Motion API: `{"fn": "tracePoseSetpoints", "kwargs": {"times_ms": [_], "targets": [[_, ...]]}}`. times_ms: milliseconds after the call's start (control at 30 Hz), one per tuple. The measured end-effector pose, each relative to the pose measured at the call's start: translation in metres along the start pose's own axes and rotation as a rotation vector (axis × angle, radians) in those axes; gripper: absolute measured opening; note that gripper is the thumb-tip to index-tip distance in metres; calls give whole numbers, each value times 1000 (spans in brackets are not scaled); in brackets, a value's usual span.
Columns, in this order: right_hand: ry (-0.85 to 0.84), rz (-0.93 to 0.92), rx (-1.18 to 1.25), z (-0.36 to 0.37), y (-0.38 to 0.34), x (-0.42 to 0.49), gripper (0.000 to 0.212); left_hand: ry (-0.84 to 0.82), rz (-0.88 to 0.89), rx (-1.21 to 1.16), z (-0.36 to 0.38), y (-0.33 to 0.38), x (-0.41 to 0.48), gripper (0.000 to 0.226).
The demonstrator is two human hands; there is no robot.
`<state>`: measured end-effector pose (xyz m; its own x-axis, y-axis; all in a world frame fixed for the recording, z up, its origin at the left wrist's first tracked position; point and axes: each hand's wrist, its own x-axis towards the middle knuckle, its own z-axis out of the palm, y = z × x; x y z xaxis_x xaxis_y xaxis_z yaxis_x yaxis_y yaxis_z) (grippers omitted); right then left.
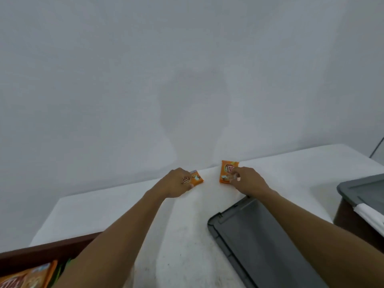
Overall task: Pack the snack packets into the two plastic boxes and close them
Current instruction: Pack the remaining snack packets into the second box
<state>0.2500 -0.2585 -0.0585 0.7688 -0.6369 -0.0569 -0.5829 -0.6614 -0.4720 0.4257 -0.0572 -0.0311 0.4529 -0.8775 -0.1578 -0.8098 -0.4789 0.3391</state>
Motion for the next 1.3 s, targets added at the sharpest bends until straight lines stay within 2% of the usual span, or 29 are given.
{"fn": "tracePoseSetpoints", "kwargs": {"times_ms": [133, 233, 333, 467, 567, 667, 800, 867, 1000, 1100, 1300], "targets": [[-19, 134, -24, 10, 3, 36, 57, 42, -140, 15, 19, -3, 29, 53], [52, 212, 13, 21, -1, 53, 71, 96, -252, -12, 35, -5, 43, 49], [18, 265, 18, 31, -7, 64, 85, 148, -315, 21, 49, -7, 49, 63], [-94, 221, 47, 32, -17, 74, 73, 141, -368, -90, 47, -11, 48, 66], [-140, 187, 109, 34, -24, 73, 79, 63, -377, -142, 35, -14, 44, 66], [-195, 164, 295, 33, -28, 66, 74, -11, -382, -219, 20, -14, 30, 57], [-281, 124, 545, 16, -36, 53, 40, 48, -390, -559, -8, -16, 1, 23], [-387, 144, 780, 6, -44, 38, 29, 81, -371, -651, -24, -17, -16, 23], [-541, 153, 1084, -7, -70, 5, 29, 94, -315, -790, -51, -25, -54, 23], [-571, 146, 1140, -16, -101, -24, 35, 78, -262, -891, -67, -35, -93, 20], [-593, 51, 1057, -17, -170, -94, 36, -40, -203, -912, -93, -64, -186, 29]]}}
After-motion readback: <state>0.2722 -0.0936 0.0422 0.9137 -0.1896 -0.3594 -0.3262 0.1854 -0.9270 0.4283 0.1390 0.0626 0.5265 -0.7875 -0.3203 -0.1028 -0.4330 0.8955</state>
